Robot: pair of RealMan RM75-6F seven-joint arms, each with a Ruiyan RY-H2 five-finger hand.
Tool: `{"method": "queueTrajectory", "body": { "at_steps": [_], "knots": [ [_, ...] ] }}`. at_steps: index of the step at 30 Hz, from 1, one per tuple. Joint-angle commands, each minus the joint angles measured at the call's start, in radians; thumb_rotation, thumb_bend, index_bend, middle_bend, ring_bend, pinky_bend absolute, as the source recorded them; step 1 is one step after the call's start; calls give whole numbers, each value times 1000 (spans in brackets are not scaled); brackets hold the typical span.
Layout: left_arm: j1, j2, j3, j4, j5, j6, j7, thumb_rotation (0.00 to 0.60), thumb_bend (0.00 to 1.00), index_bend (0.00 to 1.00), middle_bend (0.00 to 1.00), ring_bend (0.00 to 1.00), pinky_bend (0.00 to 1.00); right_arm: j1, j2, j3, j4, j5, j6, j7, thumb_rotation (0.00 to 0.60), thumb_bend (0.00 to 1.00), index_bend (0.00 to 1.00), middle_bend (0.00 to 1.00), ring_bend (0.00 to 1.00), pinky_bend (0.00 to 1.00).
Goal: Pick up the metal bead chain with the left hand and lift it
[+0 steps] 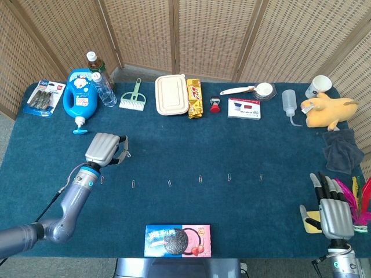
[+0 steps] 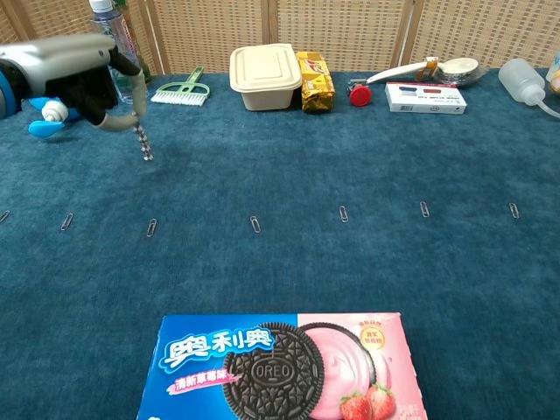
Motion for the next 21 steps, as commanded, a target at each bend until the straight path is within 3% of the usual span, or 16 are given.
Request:
{"method": "queueTrajectory", "body": {
  "at_steps": [1, 10, 21],
  "knots": [
    [13, 32, -8, -53, 41, 18, -43, 600, 741, 584, 1000, 1000, 1000, -1, 0, -1, -2, -3, 2, -1, 495, 396, 0, 21, 2, 107],
    [2, 65, -15, -148, 104, 10, -92, 600, 740, 585, 1000, 1000, 1000, -7, 0, -5, -2, -12, 13, 5, 494, 396, 0, 21, 2, 107],
    [-74, 0, -1, -183, 116, -34, -15, 600, 741, 588, 1000, 1000, 1000, -17, 5, -5, -1, -15, 28, 15, 494, 396, 0, 21, 2, 107]
  ]
}}
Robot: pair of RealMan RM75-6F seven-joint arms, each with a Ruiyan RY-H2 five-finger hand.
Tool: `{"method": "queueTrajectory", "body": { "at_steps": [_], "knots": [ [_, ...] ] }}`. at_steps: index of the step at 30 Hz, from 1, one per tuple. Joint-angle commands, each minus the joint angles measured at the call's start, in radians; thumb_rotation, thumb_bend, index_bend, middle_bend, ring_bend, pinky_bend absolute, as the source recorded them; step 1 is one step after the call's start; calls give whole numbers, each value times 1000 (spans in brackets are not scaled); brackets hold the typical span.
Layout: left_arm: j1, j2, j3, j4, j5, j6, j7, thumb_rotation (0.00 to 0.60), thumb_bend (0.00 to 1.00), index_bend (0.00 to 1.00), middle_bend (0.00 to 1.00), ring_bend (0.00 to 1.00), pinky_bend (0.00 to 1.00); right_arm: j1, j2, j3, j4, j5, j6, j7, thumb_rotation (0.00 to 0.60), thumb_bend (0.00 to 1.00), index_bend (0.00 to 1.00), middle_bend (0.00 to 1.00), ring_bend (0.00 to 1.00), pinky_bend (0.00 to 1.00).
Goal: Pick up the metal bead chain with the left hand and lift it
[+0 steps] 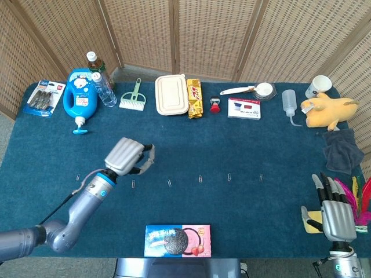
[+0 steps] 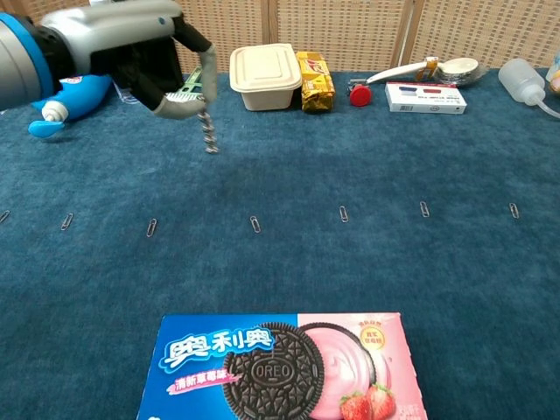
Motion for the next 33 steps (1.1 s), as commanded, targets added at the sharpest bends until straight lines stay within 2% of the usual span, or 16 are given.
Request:
{"method": "queueTrajectory", "body": {
  "at_steps": [1, 21, 33],
  "knots": [
    [-23, -29, 11, -3, -6, -11, 33, 600, 741, 588, 1000, 1000, 1000, -1, -1, 0, 3, 1, -1, 2, 494, 396, 0, 21, 2, 107],
    [-62, -134, 80, 56, -48, -40, 112, 600, 741, 588, 1000, 1000, 1000, -5, -8, 2, 17, 12, -6, 9, 493, 395, 0, 21, 2, 107],
    [-68, -181, 88, 102, -65, -42, 107, 600, 741, 588, 1000, 1000, 1000, -7, -9, 3, 25, 16, -8, 17, 495, 396, 0, 21, 2, 107]
  ]
}}
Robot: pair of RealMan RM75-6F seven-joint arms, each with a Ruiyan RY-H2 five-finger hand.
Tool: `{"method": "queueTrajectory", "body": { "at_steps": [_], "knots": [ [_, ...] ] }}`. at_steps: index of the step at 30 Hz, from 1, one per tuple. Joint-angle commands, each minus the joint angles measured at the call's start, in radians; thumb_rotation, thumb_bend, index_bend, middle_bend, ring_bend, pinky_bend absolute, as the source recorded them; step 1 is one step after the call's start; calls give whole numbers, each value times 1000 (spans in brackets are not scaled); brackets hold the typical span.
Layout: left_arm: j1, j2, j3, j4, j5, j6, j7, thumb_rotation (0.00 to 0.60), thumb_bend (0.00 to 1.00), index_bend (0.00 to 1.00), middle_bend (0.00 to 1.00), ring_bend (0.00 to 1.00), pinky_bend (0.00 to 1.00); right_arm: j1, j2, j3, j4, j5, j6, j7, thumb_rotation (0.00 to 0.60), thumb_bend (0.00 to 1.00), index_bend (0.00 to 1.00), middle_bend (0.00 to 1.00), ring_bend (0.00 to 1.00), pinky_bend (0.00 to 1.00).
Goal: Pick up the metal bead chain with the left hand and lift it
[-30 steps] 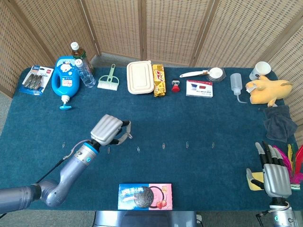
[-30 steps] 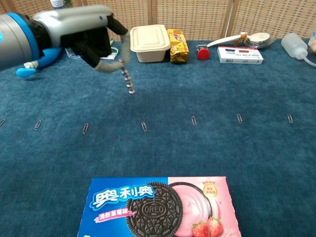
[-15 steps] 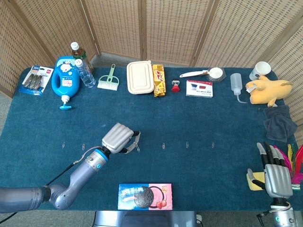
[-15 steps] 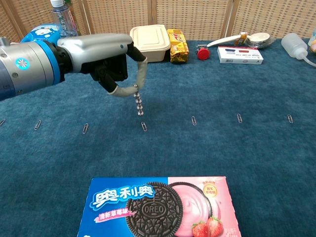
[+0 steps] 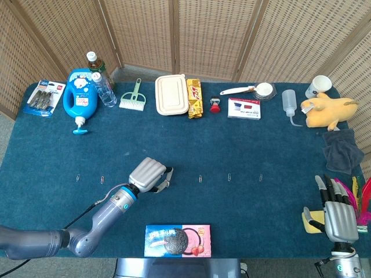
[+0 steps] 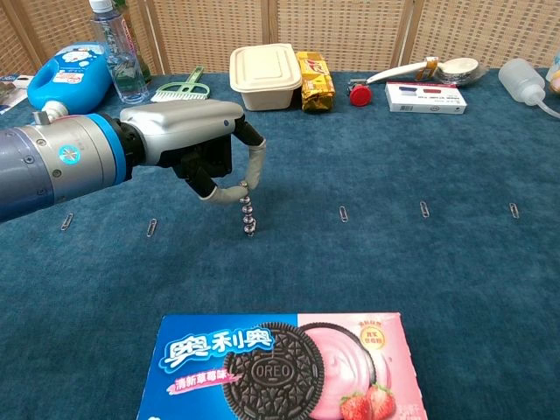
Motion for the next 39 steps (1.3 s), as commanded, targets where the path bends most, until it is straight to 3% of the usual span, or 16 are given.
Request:
{"method": "queueTrajectory", "body": {
  "at_steps": [1, 16, 27, 34, 37, 39],
  "knots": [
    [-2, 2, -7, -2, 2, 7, -3, 600, 741, 588, 1000, 1000, 1000, 0, 0, 0, 1, 0, 0, 2, 495, 395, 0, 21, 2, 107],
    [18, 105, -58, -53, -3, 55, -48, 600, 741, 588, 1000, 1000, 1000, 9, -5, 3, 3, -2, -15, 1, 495, 395, 0, 21, 2, 107],
    [30, 165, -95, 5, -64, 58, -91, 600, 740, 588, 1000, 1000, 1000, 22, -13, 3, 5, 2, -38, 0, 493, 396, 0, 21, 2, 107],
    [15, 141, -107, 70, -126, 38, -89, 600, 738, 582, 1000, 1000, 1000, 20, -14, 4, 10, 4, -34, 8, 493, 395, 0, 21, 2, 107],
    [11, 136, -107, 79, -142, 24, -95, 600, 721, 494, 969, 996, 1000, 19, -13, 4, 14, 4, -32, 11, 495, 395, 0, 21, 2, 107],
    [10, 136, -106, 81, -143, 12, -109, 600, 699, 351, 842, 915, 1000, 18, -12, 4, 15, 3, -30, 12, 494, 395, 0, 21, 2, 107]
  ]
}}
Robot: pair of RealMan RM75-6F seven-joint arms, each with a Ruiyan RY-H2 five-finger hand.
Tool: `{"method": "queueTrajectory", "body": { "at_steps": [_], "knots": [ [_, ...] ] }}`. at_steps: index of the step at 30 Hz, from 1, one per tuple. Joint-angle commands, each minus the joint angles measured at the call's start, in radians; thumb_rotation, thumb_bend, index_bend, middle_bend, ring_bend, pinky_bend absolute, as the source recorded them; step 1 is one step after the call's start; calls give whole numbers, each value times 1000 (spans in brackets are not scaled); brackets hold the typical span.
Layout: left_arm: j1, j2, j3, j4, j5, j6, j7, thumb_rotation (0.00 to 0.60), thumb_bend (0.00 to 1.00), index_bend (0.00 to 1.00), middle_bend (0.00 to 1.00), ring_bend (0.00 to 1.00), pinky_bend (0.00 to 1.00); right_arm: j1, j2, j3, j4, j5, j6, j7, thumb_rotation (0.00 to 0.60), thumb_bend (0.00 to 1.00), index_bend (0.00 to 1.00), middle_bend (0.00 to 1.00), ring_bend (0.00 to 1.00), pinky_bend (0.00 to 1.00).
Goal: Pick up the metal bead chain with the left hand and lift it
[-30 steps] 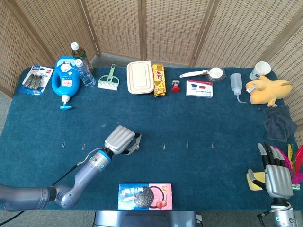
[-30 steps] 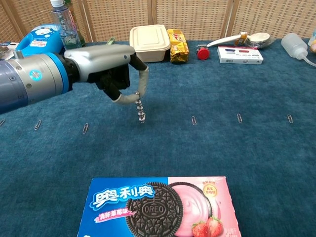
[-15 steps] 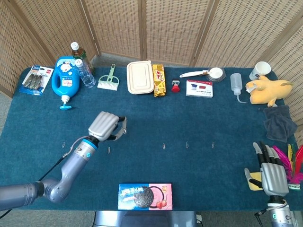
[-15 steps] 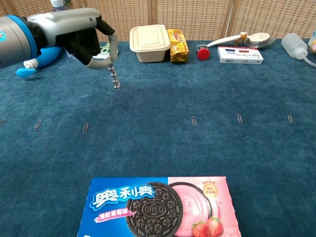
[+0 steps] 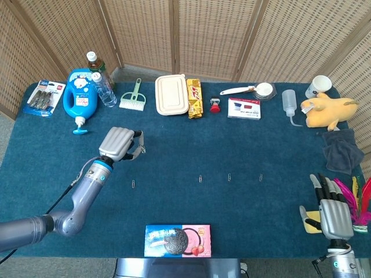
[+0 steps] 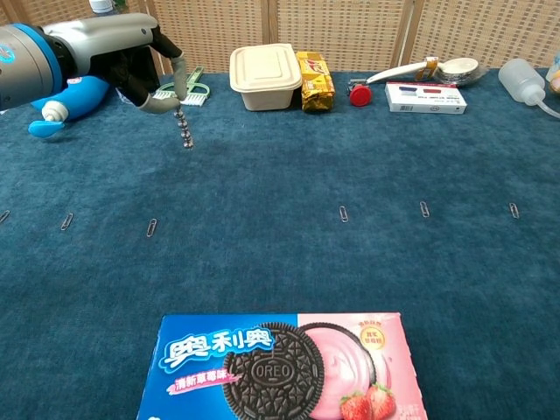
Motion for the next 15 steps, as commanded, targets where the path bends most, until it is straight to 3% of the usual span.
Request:
{"method": "queueTrajectory", "body": {
  "at_steps": [1, 3, 6, 9, 15],
  "knots": [
    [-1, -1, 0, 2, -2, -15, -22, 600, 692, 303, 782, 860, 991, -1, 1, 0, 0, -2, 3, 0, 494, 395, 0, 21, 2, 107],
    [4, 7, 0, -7, 10, -16, -43, 600, 675, 208, 623, 701, 934, -2, 1, -1, -1, -6, 7, -1, 496, 396, 0, 21, 2, 107],
    [14, 23, 5, -25, 36, -11, -63, 597, 645, 127, 425, 493, 761, -1, 2, -1, -3, -9, 9, -2, 494, 396, 0, 21, 2, 107],
    [41, 51, 14, -67, 71, 15, -90, 590, 638, 113, 367, 428, 636, 2, 3, -1, -6, -13, 8, -5, 495, 396, 0, 21, 2, 107],
    [149, 139, 72, -196, 188, 125, -157, 591, 638, 132, 327, 362, 575, 10, 3, 0, -6, -29, 9, -6, 495, 396, 0, 21, 2, 107]
  ]
}}
